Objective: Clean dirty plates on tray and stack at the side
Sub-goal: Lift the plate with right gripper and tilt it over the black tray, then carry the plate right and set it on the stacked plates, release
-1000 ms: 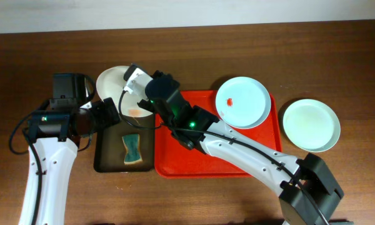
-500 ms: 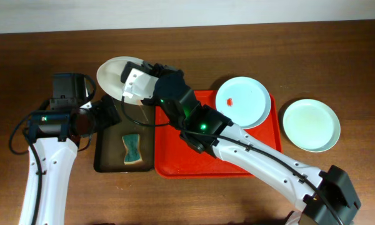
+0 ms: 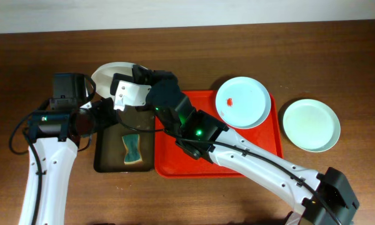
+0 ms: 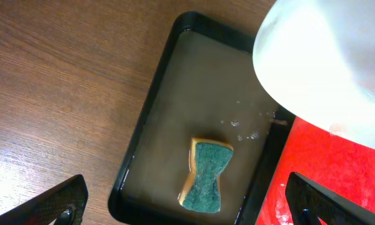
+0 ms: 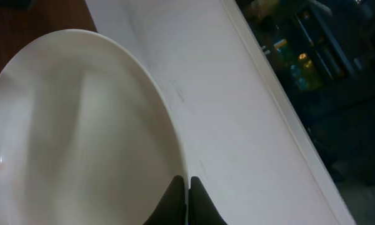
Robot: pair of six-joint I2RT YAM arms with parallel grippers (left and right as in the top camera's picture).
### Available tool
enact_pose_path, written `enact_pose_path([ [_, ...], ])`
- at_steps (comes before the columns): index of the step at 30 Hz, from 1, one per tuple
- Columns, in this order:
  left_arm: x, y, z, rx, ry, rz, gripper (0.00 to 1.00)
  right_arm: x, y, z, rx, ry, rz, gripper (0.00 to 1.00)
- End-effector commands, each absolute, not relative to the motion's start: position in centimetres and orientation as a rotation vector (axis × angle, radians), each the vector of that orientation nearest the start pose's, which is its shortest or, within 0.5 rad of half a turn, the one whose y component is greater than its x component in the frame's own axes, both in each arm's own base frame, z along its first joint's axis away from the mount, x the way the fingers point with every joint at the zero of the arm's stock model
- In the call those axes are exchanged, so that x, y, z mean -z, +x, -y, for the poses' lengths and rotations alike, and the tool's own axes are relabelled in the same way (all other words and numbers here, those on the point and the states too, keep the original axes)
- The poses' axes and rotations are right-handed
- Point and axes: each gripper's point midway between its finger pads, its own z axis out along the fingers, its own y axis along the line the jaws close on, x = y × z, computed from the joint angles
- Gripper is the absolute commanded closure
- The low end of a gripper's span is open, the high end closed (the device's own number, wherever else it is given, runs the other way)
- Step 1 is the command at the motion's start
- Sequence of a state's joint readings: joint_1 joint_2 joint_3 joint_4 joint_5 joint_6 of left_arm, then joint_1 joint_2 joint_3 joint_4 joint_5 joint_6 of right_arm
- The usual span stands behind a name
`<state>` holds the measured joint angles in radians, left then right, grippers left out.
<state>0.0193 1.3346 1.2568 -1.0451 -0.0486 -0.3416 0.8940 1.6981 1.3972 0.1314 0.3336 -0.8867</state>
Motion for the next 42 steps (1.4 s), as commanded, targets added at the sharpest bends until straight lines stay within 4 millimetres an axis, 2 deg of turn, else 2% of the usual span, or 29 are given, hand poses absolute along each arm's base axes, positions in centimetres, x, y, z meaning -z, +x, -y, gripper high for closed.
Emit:
enact_pose_path([
  [1,-19.2,31.4,-1.4,0.048,-0.511,-2.635,0.01,-34.7,37.6,-38.0,0.28,-1.121,-1.255,0.96],
  [6,-19.2,31.4,-1.4,0.048,-0.511,-2.636,0.01,-34.0,37.6,-37.8,0.063,-0.934,-1.425,0.96],
  [8,-19.2,31.4,-1.4,0.048,-0.511,-2.635,0.01,-32.7,37.6,-37.7,-0.031,-0.861,-1.53,0.96],
  [9,-19.2,31.4,-1.4,0.048,-0.511,-2.635,0.01,-31.4,37.7,-37.2,-0.071,-0.822,-1.609,0.96],
  [11,-19.2,31.4,-1.4,0.048,-0.512,-2.635,0.01,-28.8,38.3,-35.5,-0.136,-0.71,-1.776,0.96],
  [13,-19.2,31.4,-1.4,0.048,-0.512,-2.635,0.01,-25.8,39.2,-32.4,-0.204,-0.489,-1.985,0.96],
  [16,-19.2,31.4,-1.4,0.048,-0.511,-2.635,0.01,-22.7,40.1,-28.6,-0.333,-0.182,-2.205,0.96],
  [19,-19.2,31.4,-1.4,0.048,-0.511,-2.636,0.01,-20.9,39.7,-27.6,-0.547,-0.186,-2.351,0.96],
  [21,-19.2,31.4,-1.4,0.048,-0.512,-2.635,0.01,-20.7,40.0,-26.4,-0.678,-0.177,-2.396,0.96],
  [23,-19.2,31.4,-1.4,0.048,-0.512,-2.635,0.01,-20.9,40.4,-24.3,-0.833,-0.139,-2.432,0.96],
  [25,-19.2,31.4,-1.4,0.048,-0.512,-2.635,0.01,-20.4,40.8,-20.7,-0.911,-0.04,-2.487,0.96],
  [28,-19.2,31.4,-1.4,0.048,-0.511,-2.636,0.01,-18.1,40.7,-13.1,-0.84,0.241,-2.61,0.96],
  [29,-19.2,31.4,-1.4,0.048,-0.511,-2.635,0.01,-17.5,40.3,-10.8,-0.819,0.335,-2.641,0.96],
  [30,-19.2,31.4,-1.4,0.048,-0.512,-2.635,0.01,-16.7,39.7,-7.3,-0.785,0.483,-2.673,0.96],
  [32,-19.2,31.4,-1.4,0.048,-0.512,-2.635,0.01,-15.6,38.5,-2.3,-0.7,0.693,-2.694,0.96],
  [33,-19.2,31.4,-1.4,0.048,-0.511,-2.636,0.01,-15.0,37.5,1.1,-0.624,0.83,-2.699,0.96],
  [34,-19.2,31.4,-1.4,0.048,-0.511,-2.636,0.01,-14.5,36.6,3.3,-0.565,0.924,-2.701,0.96],
  [35,-19.2,31.4,-1.4,0.048,-0.512,-2.635,0.01,-14.1,35.5,5.3,-0.504,1.012,-2.705,0.96],
  [37,-19.2,31.4,-1.4,0.048,-0.511,-2.635,0.01,-13.5,33.8,8.0,-0.421,1.131,-2.708,0.96],
  [40,-19.2,31.4,-1.4,0.048,-0.511,-2.635,0.01,-13.1,32.1,10.7,-0.356,1.27,-2.686,0.96],
  [42,-19.2,31.4,-1.4,0.048,-0.512,-2.635,0.01,-12.5,29.9,14.1,-0.119,1.461,-2.638,0.96],
])
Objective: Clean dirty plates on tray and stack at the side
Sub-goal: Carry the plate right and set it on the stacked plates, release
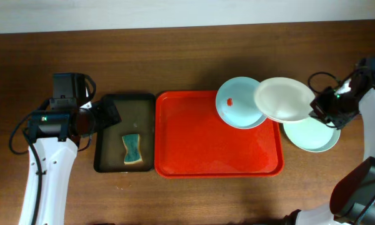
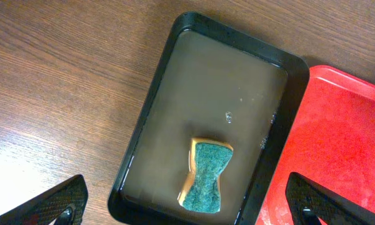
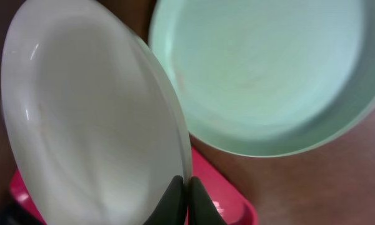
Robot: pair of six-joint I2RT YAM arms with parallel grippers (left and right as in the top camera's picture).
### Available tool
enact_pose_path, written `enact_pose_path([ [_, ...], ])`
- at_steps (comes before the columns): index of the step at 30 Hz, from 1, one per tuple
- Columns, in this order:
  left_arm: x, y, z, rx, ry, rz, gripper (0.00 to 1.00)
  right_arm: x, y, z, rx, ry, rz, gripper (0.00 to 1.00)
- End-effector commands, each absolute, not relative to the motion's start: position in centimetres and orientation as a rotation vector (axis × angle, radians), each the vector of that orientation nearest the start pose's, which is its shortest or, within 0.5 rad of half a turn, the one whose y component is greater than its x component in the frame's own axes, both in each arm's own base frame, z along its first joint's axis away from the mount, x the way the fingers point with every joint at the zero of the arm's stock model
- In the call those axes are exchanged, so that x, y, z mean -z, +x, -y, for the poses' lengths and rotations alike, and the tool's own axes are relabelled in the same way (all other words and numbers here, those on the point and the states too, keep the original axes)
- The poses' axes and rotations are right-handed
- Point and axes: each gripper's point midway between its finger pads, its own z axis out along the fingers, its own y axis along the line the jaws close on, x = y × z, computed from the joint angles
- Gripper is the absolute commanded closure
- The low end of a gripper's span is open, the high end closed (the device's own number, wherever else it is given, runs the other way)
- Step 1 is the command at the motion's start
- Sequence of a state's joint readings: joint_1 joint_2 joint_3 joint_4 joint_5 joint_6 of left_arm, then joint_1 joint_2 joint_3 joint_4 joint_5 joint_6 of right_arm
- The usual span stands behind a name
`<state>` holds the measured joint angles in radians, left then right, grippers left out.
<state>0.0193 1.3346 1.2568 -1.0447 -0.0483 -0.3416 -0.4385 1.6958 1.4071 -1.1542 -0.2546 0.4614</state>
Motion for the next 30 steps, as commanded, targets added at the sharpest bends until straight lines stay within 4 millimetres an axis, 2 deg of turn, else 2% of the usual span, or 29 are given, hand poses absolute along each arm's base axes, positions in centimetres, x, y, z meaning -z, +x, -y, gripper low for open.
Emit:
enact_pose_path([
  [1,-19.2,31.4,-1.4,0.048,-0.511,-2.635,0.01,-12.4,29.2,14.9,-0.049,1.502,-2.625,0.96],
  [2,-19.2,31.4,-1.4,0.048,-0.512,-2.635,0.01,-12.4,27.9,16.3,0.074,1.578,-2.597,0.96],
  [5,-19.2,31.4,-1.4,0.048,-0.512,-2.635,0.01,-12.2,26.1,18.1,0.251,1.655,-2.566,0.96],
  [8,-19.2,31.4,-1.4,0.048,-0.512,-2.635,0.01,-11.7,25.1,18.8,0.342,1.687,-2.55,0.96],
  [12,-19.2,31.4,-1.4,0.048,-0.511,-2.635,0.01,-9.2,24.5,18.3,0.337,1.696,-2.568,0.96],
  [13,-19.2,31.4,-1.4,0.048,-0.511,-2.635,0.01,-8.6,24.7,18.0,0.301,1.695,-2.57,0.9],
  [15,-19.2,31.4,-1.4,0.048,-0.511,-2.635,0.01,-8.0,24.7,17.6,0.274,1.698,-2.576,0.69],
  [17,-19.2,31.4,-1.4,0.048,-0.512,-2.635,0.01,-7.9,24.7,17.6,0.275,1.697,-2.577,0.59],
  [18,-19.2,31.4,-1.4,0.048,-0.512,-2.635,0.01,-7.9,24.7,17.6,0.273,1.696,-2.579,0.51],
  [19,-19.2,31.4,-1.4,0.048,-0.511,-2.636,0.01,-7.8,25.1,17.1,0.218,1.63,-2.628,0.29],
  [20,-19.2,31.4,-1.4,0.048,-0.511,-2.636,0.01,-7.7,26.4,15.9,0.071,1.489,-2.702,0.13],
  [21,-19.2,31.4,-1.4,0.048,-0.512,-2.635,0.01,-7.7,27.5,14.6,-0.061,1.377,-2.743,0.11],
  [23,-19.2,31.4,-1.4,0.048,-0.511,-2.635,0.01,-8.1,29.8,11.6,-0.284,1.045,-2.818,0.11],
  [24,-19.2,31.4,-1.4,0.048,-0.511,-2.635,0.01,-8.2,30.7,10.1,-0.336,0.911,-2.838,0.14],
  [26,-19.2,31.4,-1.4,0.048,-0.512,-2.635,0.01,-8.2,31.5,8.4,-0.325,0.784,-2.871,0.22],
  [27,-19.2,31.4,-1.4,0.048,-0.511,-2.635,0.01,-8.2,31.9,7.1,-0.325,0.69,-2.894,0.31],
  [28,-19.2,31.4,-1.4,0.048,-0.511,-2.636,0.01,-8.3,32.5,5.1,-0.323,0.602,-2.913,0.72],
  [30,-19.2,31.4,-1.4,0.048,-0.511,-2.636,0.01,-8.4,33.6,3.2,-0.328,0.528,-2.899,0.72],
])
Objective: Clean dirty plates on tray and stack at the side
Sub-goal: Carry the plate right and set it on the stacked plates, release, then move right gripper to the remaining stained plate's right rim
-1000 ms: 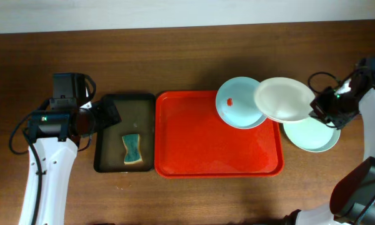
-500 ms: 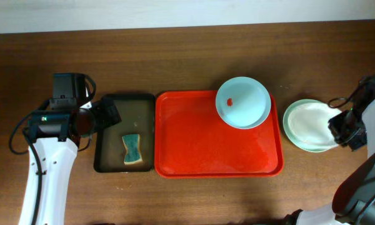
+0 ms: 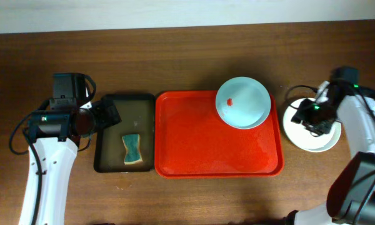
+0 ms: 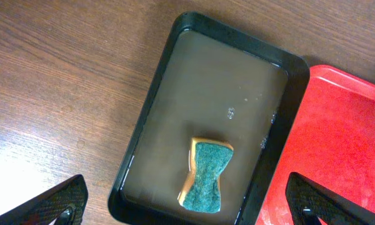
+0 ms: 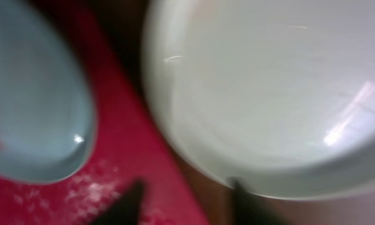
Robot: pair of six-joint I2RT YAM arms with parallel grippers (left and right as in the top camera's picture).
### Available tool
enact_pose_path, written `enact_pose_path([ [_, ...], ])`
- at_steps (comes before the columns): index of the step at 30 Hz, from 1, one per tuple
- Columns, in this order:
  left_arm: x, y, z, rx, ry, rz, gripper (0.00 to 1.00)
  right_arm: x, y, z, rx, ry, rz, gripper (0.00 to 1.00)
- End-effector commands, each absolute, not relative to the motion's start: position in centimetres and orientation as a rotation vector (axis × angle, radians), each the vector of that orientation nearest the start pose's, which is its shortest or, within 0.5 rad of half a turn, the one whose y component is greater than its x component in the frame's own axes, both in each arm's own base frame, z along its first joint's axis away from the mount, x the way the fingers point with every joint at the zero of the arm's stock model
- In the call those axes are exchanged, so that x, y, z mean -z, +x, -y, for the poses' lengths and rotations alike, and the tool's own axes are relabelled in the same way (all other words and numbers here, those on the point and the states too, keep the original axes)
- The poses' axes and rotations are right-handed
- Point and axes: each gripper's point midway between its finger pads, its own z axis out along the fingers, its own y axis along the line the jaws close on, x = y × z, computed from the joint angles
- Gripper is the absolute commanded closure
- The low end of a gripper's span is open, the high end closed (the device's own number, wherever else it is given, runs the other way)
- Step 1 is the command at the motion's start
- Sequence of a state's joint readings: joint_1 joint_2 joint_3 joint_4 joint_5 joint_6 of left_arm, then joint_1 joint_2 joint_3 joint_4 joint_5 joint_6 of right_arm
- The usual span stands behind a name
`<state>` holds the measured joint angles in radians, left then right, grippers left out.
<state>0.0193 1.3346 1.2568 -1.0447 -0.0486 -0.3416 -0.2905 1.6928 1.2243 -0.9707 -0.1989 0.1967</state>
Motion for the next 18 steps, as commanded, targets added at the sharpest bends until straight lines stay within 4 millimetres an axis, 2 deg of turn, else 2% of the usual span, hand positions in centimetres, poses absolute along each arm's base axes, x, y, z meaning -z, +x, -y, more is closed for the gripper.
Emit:
enact_pose_path([
  [1,-19.2,31.4,-1.4,0.048,-0.511,-2.636,0.01,-8.5,34.2,2.5,-0.322,0.485,-2.886,0.72],
  [3,-19.2,31.4,-1.4,0.048,-0.512,-2.635,0.01,-8.5,35.2,2.2,-0.232,0.452,-2.862,0.72],
  [4,-19.2,31.4,-1.4,0.048,-0.511,-2.636,0.01,-8.7,36.2,1.7,-0.178,0.396,-2.832,0.68],
  [5,-19.2,31.4,-1.4,0.048,-0.512,-2.635,0.01,-8.8,36.5,1.1,-0.183,0.374,-2.824,0.6],
  [6,-19.2,31.4,-1.4,0.048,-0.512,-2.635,0.01,-8.8,36.5,0.6,-0.186,0.355,-2.827,0.57],
  [8,-19.2,31.4,-1.4,0.048,-0.512,-2.635,0.01,-9.0,37.1,-0.7,-0.195,0.3,-2.808,0.56],
  [9,-19.2,31.4,-1.4,0.048,-0.512,-2.635,0.01,-9.1,37.6,-1.4,-0.2,0.268,-2.791,0.52],
  [11,-19.2,31.4,-1.4,0.048,-0.511,-2.635,0.01,-9.1,38.8,-2.5,-0.2,0.215,-2.753,0.51],
  [14,-19.2,31.4,-1.4,0.048,-0.511,-2.635,0.01,-8.3,40.2,-2.5,-0.186,0.195,-2.727,0.51],
  [18,-19.2,31.4,-1.4,0.048,-0.512,-2.636,0.01,-6.0,41.9,-2.7,-0.175,0.128,-2.717,0.49],
])
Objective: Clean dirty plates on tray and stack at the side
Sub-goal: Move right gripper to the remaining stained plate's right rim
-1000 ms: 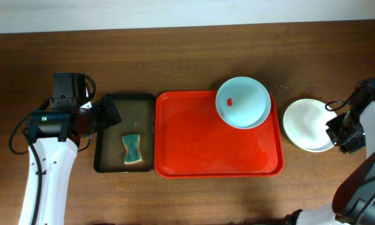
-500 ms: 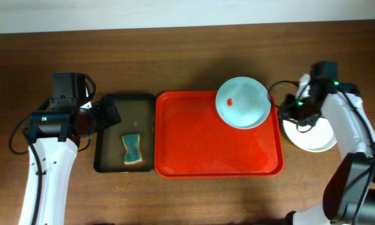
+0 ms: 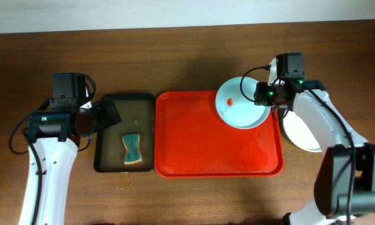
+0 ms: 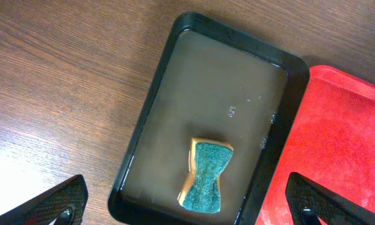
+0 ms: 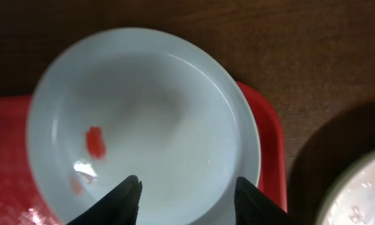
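Observation:
A light blue plate (image 3: pixel 237 107) with a red smear (image 5: pixel 95 140) sits on the back right corner of the red tray (image 3: pixel 212 137). My right gripper (image 5: pixel 187 187) hangs open just above that plate (image 5: pixel 150 106), its jaws wide apart and empty. To the right of the tray lies a white plate (image 3: pixel 303 139), partly hidden by my right arm. My left gripper (image 4: pixel 186 187) is open above the black basin (image 4: pixel 219 69), where a green sponge (image 4: pixel 206 175) lies in the water.
The black basin (image 3: pixel 112 164) stands against the tray's left edge. The rim of the white plate (image 5: pixel 362 194) lies close beside the tray's right rim (image 5: pixel 272 162). Bare wooden table surrounds everything.
My right gripper, open, has moved from over the white plate beside the tray to over the stained blue plate on the tray. The left arm has not moved.
My right gripper first held a white plate by its rim above the basin. Then it held it at the right, over a mint plate beside the tray. After that the white plate lay on the mint one and the gripper was open. Now it is over the blue plate.

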Robot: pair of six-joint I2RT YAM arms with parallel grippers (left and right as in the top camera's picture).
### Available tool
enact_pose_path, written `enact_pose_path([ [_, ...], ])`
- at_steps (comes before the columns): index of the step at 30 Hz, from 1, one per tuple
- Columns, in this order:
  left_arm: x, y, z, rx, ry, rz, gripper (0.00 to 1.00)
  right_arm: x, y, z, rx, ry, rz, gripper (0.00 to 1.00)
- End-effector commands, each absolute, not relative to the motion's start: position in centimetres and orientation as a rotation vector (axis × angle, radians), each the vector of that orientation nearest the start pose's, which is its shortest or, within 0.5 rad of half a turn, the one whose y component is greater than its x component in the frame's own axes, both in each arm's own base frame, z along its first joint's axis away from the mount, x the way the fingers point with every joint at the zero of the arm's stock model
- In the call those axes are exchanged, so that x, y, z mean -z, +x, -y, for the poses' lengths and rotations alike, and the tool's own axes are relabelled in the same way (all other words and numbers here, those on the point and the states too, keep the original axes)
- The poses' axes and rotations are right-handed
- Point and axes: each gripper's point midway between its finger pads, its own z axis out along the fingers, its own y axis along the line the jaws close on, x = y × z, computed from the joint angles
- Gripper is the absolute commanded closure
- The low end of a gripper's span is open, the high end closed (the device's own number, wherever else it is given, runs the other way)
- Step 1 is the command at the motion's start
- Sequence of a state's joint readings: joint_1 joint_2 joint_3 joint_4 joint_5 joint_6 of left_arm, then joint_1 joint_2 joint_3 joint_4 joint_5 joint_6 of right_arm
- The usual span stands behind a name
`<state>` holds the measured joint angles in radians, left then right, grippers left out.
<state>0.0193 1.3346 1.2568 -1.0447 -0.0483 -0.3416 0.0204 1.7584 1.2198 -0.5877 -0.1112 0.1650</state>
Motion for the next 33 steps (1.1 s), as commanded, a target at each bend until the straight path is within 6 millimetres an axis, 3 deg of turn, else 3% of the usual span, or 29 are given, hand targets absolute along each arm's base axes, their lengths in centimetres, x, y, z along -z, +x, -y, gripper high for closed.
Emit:
enact_pose_path([
  [1,-19.2,31.4,-1.4,0.048,-0.511,-2.636,0.01,-5.7,42.1,-2.7,-0.175,0.129,-2.718,0.48],
  [9,-19.2,31.4,-1.4,0.048,-0.512,-2.635,0.01,-3.9,43.5,-1.9,-0.102,0.126,-2.701,0.49],
  [15,-19.2,31.4,-1.4,0.048,-0.511,-2.635,0.01,-7.3,45.5,-1.4,-0.05,0.057,-2.62,0.53],
  [19,-19.2,31.4,-1.4,0.048,-0.511,-2.635,0.01,-6.0,44.8,0.6,0.117,0.042,-2.652,0.54],
  [22,-19.2,31.4,-1.4,0.048,-0.512,-2.635,0.01,-4.0,44.4,0.7,0.13,0.042,-2.698,0.55],
  [23,-19.2,31.4,-1.4,0.048,-0.511,-2.635,0.01,-3.3,44.3,0.7,0.128,0.04,-2.714,0.63],
  [24,-19.2,31.4,-1.4,0.048,-0.512,-2.635,0.01,-3.0,44.2,0.7,0.127,0.04,-2.722,0.91],
  [25,-19.2,31.4,-1.4,0.048,-0.511,-2.635,0.01,-3.1,44.2,0.5,0.12,0.038,-2.721,0.96],
  [29,-19.2,31.4,-1.4,0.048,-0.511,-2.636,0.01,-5.9,44.0,-1.7,-0.058,0.001,-2.683,0.96],
  [33,-19.2,31.4,-1.4,0.048,-0.512,-2.635,0.01,-8.3,41.4,-2.9,-0.171,0.026,-2.723,0.96],
])
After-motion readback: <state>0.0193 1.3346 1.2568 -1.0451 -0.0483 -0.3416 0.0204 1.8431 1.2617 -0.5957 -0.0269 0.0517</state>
